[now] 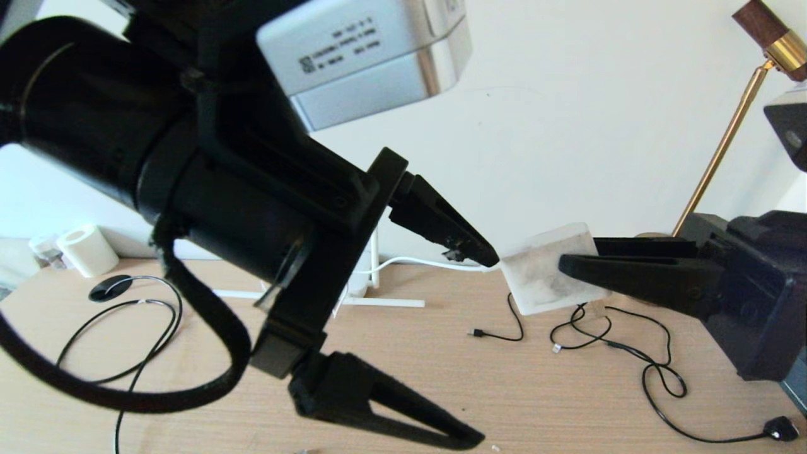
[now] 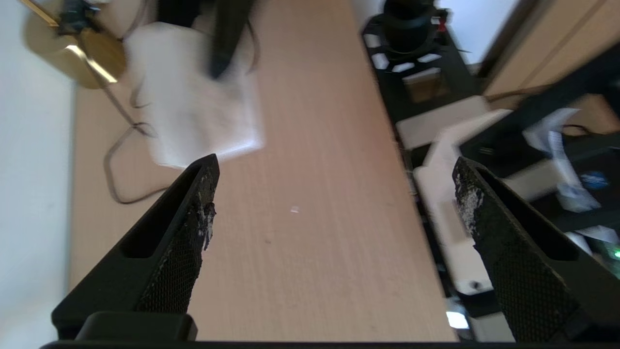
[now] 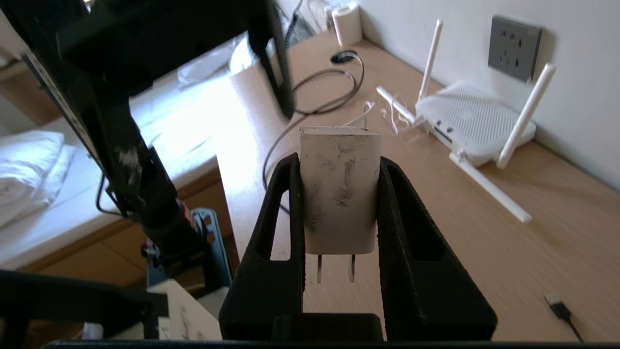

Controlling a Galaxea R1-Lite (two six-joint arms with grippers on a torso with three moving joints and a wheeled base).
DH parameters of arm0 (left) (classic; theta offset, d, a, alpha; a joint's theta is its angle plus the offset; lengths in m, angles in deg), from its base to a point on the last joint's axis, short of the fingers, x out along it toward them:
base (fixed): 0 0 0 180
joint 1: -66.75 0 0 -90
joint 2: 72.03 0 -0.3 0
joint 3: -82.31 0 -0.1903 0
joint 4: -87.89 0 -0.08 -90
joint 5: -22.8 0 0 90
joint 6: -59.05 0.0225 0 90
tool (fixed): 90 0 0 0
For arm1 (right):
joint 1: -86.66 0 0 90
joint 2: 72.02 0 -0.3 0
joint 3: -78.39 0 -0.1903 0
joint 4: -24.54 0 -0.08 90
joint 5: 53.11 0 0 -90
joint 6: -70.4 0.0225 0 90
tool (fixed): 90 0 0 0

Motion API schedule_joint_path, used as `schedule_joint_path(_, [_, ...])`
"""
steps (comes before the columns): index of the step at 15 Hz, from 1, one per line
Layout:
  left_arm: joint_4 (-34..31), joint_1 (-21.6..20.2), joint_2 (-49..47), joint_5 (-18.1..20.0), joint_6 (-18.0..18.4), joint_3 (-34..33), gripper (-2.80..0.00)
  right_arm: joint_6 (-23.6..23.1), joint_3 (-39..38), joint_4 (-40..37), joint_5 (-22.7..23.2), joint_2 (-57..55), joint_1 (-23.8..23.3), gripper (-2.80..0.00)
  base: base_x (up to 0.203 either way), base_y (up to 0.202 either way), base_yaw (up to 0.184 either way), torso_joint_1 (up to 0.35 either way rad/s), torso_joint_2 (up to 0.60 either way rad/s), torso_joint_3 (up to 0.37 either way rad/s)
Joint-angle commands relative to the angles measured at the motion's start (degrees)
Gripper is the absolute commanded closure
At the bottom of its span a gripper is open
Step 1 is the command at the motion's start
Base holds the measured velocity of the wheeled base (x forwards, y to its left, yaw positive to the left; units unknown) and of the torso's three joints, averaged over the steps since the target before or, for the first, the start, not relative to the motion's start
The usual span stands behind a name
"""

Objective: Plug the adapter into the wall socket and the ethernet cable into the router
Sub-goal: Hand it to the other hand

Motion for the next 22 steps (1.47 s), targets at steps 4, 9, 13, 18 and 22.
schedule_joint_path(4, [0.9,-0.8,-1.1,-0.6,0.3,0.1,-2.8,-0.8,-3.2,0.4,0.5,0.6,1.5,0.0,0.0,0.0,0.0,0.0,0.0,0.0])
schedule_joint_path(9, [1.7,-2.3,-1.8,-0.2,-0.4,0.1,-2.8,-2.0,-4.1,0.5,0.4,0.6,3.8,0.0,0.0,0.0,0.0,0.0,0.0,0.0])
schedule_joint_path(13, [6.4,-3.6,-4.3,0.0,-1.8,0.1,-2.8,-3.1,-3.8,0.5,0.4,-0.4,5.1,0.0,0.0,0.0,0.0,0.0,0.0,0.0])
schedule_joint_path(18, [6.2,-3.3,-4.5,0.1,-3.3,0.1,-2.8,-4.4,-3.2,8.8,-3.0,-4.4,6.0,0.0,0.0,0.0,0.0,0.0,0.0,0.0])
schedule_joint_path(22, [6.3,-3.1,-4.4,0.2,-4.7,0.1,-2.8,-4.6,-3.7,12.6,-6.0,-5.8,8.1,0.0,0.0,0.0,0.0,0.0,0.0,0.0])
